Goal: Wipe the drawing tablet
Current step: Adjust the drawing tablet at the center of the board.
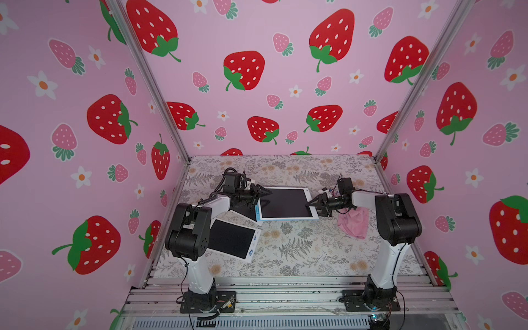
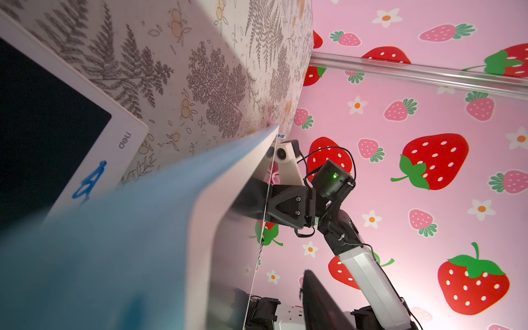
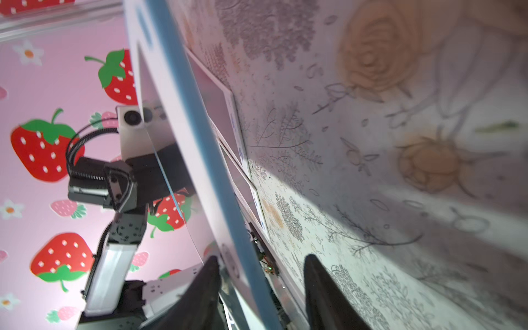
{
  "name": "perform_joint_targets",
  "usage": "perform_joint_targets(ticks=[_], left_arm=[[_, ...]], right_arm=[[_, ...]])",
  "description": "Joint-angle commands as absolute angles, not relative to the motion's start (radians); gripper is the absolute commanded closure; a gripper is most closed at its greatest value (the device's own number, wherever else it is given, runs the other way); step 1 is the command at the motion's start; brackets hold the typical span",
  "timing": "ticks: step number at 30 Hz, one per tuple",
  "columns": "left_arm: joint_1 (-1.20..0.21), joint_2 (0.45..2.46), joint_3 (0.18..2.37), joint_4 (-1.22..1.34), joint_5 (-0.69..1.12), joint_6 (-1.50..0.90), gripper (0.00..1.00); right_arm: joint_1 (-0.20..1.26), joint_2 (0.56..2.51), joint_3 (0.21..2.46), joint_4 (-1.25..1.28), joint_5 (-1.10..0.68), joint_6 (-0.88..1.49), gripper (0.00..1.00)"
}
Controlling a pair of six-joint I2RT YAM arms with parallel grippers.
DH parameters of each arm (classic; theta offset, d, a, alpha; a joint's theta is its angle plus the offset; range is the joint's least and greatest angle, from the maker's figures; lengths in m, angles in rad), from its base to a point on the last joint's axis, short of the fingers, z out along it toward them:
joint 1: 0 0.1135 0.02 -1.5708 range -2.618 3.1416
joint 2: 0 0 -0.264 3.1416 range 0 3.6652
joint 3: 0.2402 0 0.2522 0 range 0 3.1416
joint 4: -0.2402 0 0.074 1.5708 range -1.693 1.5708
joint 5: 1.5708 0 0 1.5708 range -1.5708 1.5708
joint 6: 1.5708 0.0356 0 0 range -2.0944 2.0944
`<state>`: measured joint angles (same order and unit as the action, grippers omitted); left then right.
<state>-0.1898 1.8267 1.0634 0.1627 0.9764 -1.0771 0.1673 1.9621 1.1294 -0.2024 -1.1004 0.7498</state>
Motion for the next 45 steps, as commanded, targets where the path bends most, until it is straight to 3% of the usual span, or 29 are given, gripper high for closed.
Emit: perform_joint_targets(ticks=[1, 12, 22, 28, 39, 45], left_arm=[[-0.181, 1.844, 1.058, 0.258, 1.043, -1.142, 0.92], [-0.164, 1.864, 1.038, 0.397, 1.044, -1.259, 0.79], [-0.141, 1.855, 1.037, 0.416, 1.052, -1.276, 0.51], [-0.115, 1.852, 1.040, 0.402, 1.065, -1.266, 0.40], [-0.086, 1.844, 1.054, 0.348, 1.078, -1.225, 0.37], [-0.068, 1.820, 1.055, 0.360, 1.082, -1.238, 0.42]], right_arm=[[0.160, 1.906, 1.107, -0.082, -1.144, 0.847, 0.63], [0.141, 1.859, 1.055, 0.185, -1.166, 1.069, 0.99], [0.111, 1.854, 1.016, 0.421, -1.184, 1.251, 1.00], [0.095, 1.853, 1.002, 0.557, -1.187, 1.359, 1.00], [0.092, 1.864, 0.984, 0.737, -1.183, 1.487, 1.00], [0.085, 1.863, 0.998, 0.776, -1.185, 1.517, 1.00]])
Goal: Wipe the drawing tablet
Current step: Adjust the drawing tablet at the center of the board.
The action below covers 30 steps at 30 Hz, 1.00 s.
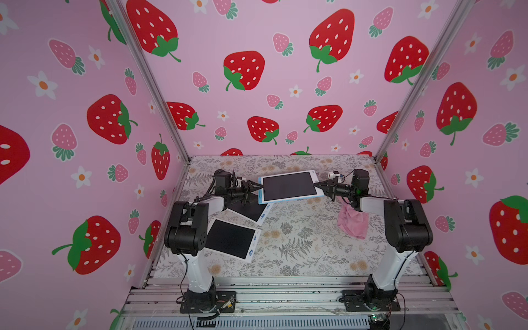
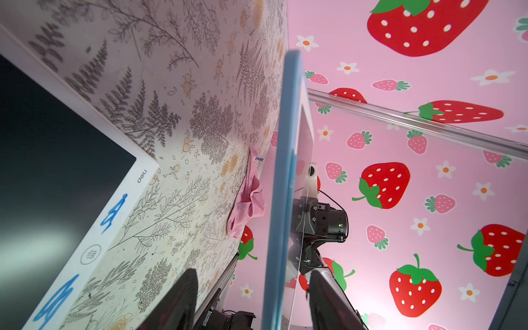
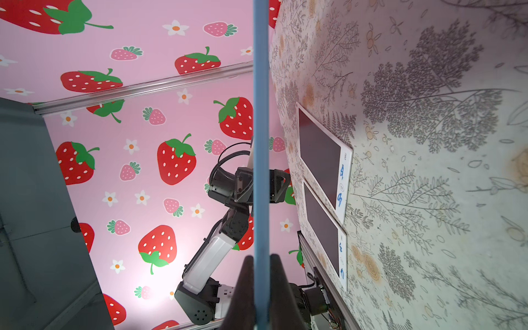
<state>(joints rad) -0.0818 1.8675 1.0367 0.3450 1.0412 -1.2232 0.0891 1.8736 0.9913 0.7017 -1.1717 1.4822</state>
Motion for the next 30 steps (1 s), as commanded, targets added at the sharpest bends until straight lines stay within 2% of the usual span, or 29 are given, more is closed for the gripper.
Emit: perform_joint_targets(ticks=[1, 7, 17, 23, 30], left_arm=[[-0.063, 1.813, 1.056, 0.360, 1.084, -1.239, 0.43], [-0.030, 1.797, 1.039, 0.390, 1.093, -1.263, 0.53], [-0.035, 1.831, 1.041, 0.430, 1.095, -1.292, 0.62], [-0.049, 1.847, 1.054, 0.429, 1.085, -1.291, 0.71], [-0.061, 1.855, 1.059, 0.456, 1.077, -1.310, 0.71]], right_arm=[[0.084, 1.862, 1.002, 0.776, -1.184, 1.519, 1.00], [0.080, 1.861, 1.014, 0.786, -1.195, 1.530, 1.00], [0.080, 1.887, 1.008, 0.904, -1.187, 1.621, 1.00], [0.080, 1.884, 1.000, 0.917, -1.190, 1.633, 1.00], [0.080, 1.882, 0.990, 0.917, -1.194, 1.631, 1.00]])
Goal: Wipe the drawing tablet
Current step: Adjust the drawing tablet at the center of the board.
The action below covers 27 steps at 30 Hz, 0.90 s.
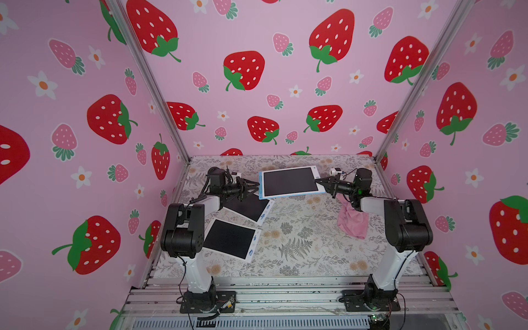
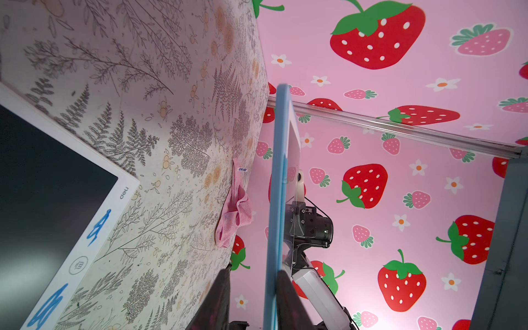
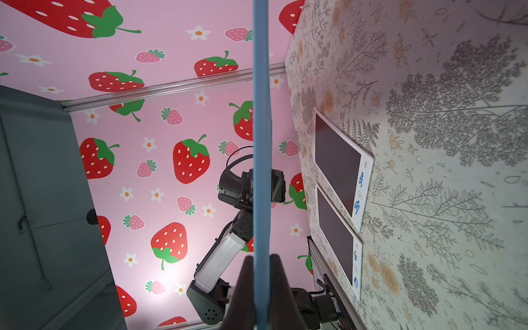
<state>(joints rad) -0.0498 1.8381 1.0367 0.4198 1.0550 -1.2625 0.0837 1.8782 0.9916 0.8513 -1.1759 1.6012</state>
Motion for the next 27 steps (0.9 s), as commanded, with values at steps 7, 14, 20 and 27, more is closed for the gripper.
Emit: perform_joint_targets(ticks=[7, 14, 20, 27], left_arm=[[-0.059, 1.829, 1.050, 0.472, 1.055, -1.326, 0.62], [-0.061, 1.836, 1.054, 0.491, 1.059, -1.344, 0.55], [-0.063, 1.829, 1.053, 0.487, 1.055, -1.340, 0.49], [-0.078, 1.848, 1.065, 0.443, 1.060, -1.306, 0.63]], right_arm=[[0.080, 1.885, 0.986, 0.916, -1.192, 1.627, 1.00], [0.080, 1.882, 0.986, 0.913, -1.198, 1.627, 1.00], [0.080, 1.879, 0.982, 0.915, -1.196, 1.628, 1.00], [0.081, 1.875, 0.986, 0.916, -1.197, 1.633, 1.00]])
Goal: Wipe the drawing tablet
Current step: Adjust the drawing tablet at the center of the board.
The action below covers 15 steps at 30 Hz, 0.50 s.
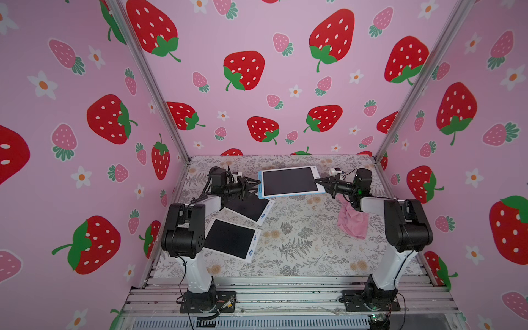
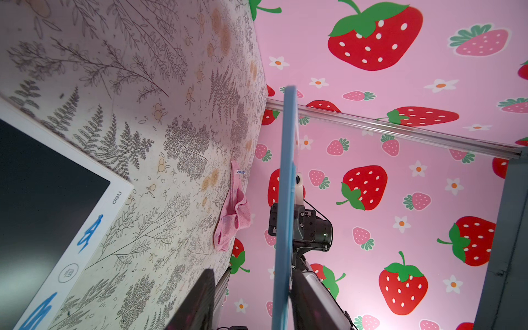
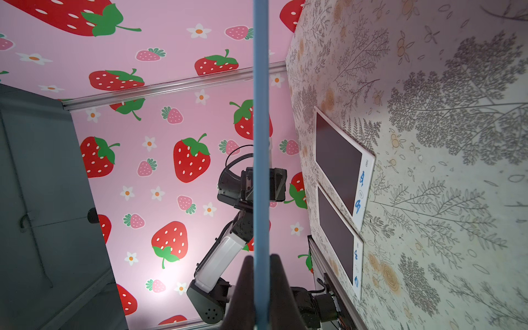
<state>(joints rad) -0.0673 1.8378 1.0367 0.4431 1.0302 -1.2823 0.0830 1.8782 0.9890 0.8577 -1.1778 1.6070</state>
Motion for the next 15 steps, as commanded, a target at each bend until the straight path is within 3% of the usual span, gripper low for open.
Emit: perform_joint_targets(ticks=[1, 5, 8, 15], left_arm=[[-0.080, 1.850, 1.061, 0.447, 1.057, -1.309, 0.67], [-0.080, 1.846, 1.052, 0.462, 1.049, -1.316, 0.83], [-0.079, 1.841, 1.052, 0.467, 1.045, -1.321, 1.00], [-0.079, 1.829, 1.044, 0.519, 1.034, -1.356, 1.00]], right_arm=[[0.082, 1.872, 0.985, 0.916, -1.197, 1.634, 1.00], [0.081, 1.869, 0.977, 0.916, -1.198, 1.632, 1.00], [0.081, 1.868, 0.970, 0.916, -1.197, 1.628, 1.00], [0.080, 1.868, 0.960, 0.926, -1.195, 1.629, 1.00]])
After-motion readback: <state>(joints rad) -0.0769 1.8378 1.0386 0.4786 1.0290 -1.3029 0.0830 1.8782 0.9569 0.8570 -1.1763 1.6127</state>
